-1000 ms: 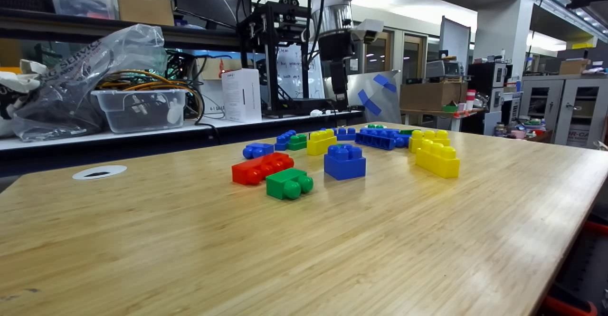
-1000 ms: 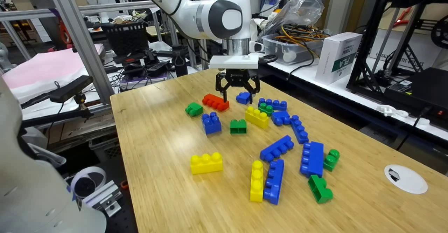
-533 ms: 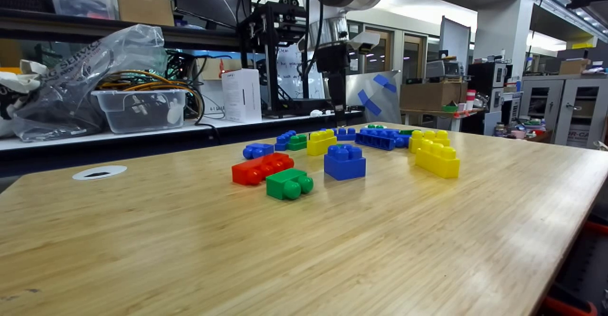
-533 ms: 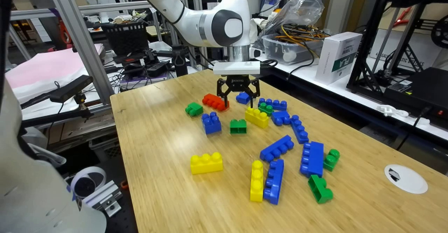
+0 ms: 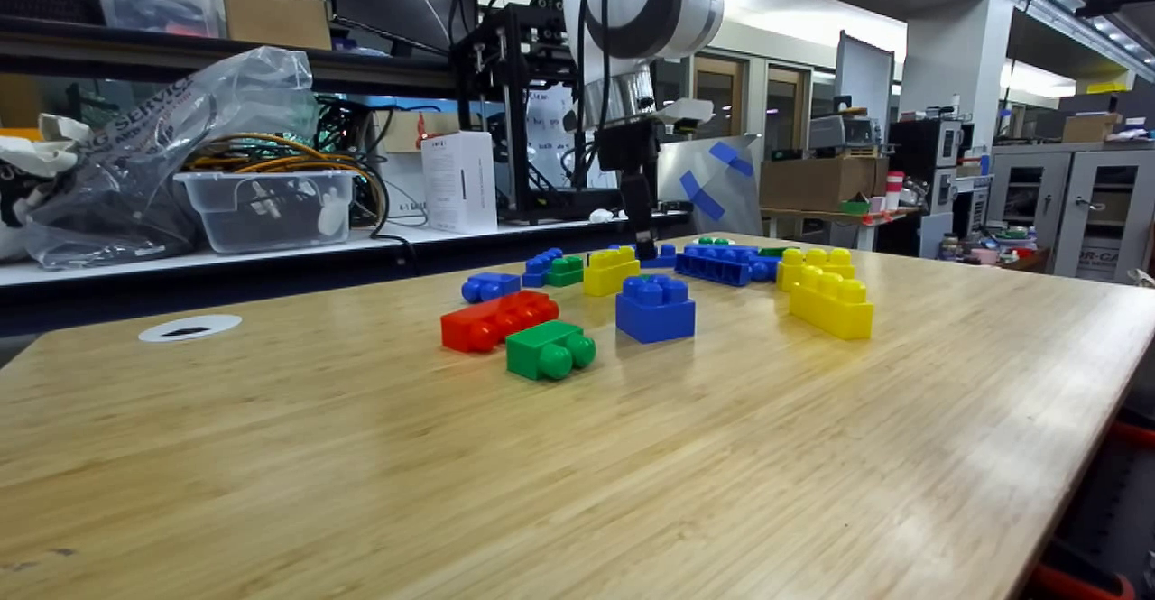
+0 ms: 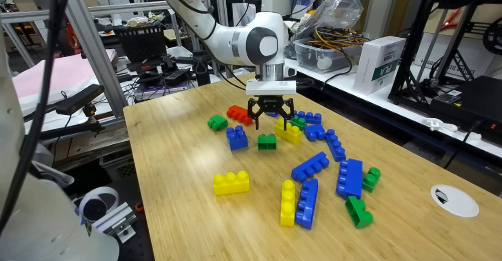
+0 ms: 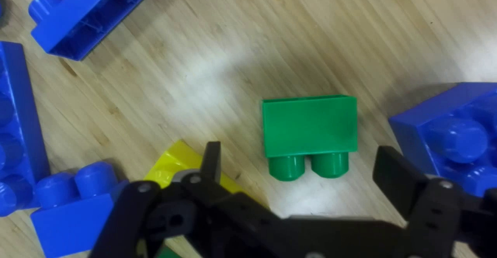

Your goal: Put one of the green blocks on top of one of the blue blocks

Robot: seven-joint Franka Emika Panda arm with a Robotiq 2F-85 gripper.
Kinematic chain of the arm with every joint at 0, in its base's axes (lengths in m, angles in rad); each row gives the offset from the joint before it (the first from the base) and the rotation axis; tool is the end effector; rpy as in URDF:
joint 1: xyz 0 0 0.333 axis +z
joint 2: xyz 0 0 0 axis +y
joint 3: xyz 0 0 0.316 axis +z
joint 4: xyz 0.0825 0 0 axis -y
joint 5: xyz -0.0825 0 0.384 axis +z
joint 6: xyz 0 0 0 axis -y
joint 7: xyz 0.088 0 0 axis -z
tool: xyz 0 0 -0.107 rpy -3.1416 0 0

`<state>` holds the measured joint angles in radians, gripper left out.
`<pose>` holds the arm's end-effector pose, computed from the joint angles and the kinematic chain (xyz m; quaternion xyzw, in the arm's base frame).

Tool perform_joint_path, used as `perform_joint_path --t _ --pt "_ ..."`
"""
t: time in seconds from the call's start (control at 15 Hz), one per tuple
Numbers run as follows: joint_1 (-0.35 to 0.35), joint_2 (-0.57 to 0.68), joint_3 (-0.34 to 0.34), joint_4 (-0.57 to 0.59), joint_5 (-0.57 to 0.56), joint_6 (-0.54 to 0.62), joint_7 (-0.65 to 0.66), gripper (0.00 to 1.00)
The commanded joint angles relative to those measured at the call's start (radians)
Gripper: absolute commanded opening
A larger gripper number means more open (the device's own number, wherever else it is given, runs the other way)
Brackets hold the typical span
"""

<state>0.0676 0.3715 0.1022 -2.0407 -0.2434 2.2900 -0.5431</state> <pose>0.5766 0.0923 0.2506 0.9012 0.4241 -0.0699 0.0558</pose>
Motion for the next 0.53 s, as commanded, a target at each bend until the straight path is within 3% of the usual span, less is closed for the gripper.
perform_joint_path --t 0.0,0.47 --pt "-0.011 0.048 0.003 0.038 -0.02 0.007 -0.008 1.0" --pt "-0.016 0.063 0.015 0.043 -0.008 0.001 -0.023 1.0"
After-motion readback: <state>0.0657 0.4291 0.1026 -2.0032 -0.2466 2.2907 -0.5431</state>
